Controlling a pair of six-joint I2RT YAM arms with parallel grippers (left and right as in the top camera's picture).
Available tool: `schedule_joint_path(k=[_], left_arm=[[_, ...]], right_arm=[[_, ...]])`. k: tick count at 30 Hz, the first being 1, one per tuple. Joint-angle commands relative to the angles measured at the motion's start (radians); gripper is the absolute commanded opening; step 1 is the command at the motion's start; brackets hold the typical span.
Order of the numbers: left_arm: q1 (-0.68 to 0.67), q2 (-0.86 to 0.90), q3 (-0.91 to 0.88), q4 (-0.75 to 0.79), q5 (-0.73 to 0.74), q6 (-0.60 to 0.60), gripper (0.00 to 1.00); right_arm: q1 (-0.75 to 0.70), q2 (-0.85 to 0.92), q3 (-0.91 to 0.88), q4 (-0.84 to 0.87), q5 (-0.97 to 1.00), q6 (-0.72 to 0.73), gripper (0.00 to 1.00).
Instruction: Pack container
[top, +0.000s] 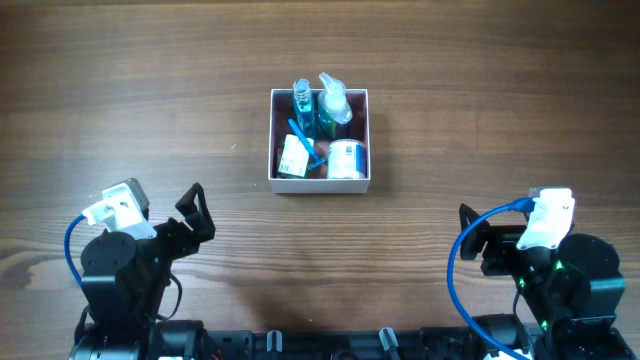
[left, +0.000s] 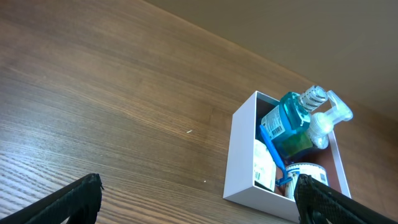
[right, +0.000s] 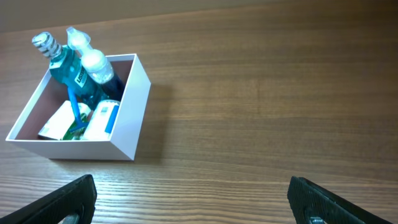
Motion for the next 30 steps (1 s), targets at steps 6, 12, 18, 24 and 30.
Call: schedule_joint_path(k=[6, 12, 18, 24, 30], left_arm=[[0.003, -0.005, -0.008, 0.002, -0.013, -0.014, 1.0], [0.003, -0.005, -0.008, 0.002, -0.013, -0.014, 1.0], [0.003, -0.005, -0.008, 0.002, -0.013, -0.014, 1.0], [0.003, -0.005, -0.008, 0.002, -0.013, -0.014, 1.0], [0.003, -0.005, -0.008, 0.002, -0.013, -0.014, 1.0]], right_arm=[[-0.003, -0.25, -0.199, 0.198, 0.0, -0.019, 1.0], [-0.003, -0.433, -0.419, 0.446, -0.027, -0.034, 1.0], [-0.005, -0.433, -0.663, 0.969, -0.027, -0.16, 1.0], [-0.009, -0.433, -0.812, 1.165, -0.027, -0.265, 1.0], [-0.009, -0.433, -0.811, 0.941, -0.022, -0.27, 1.0]])
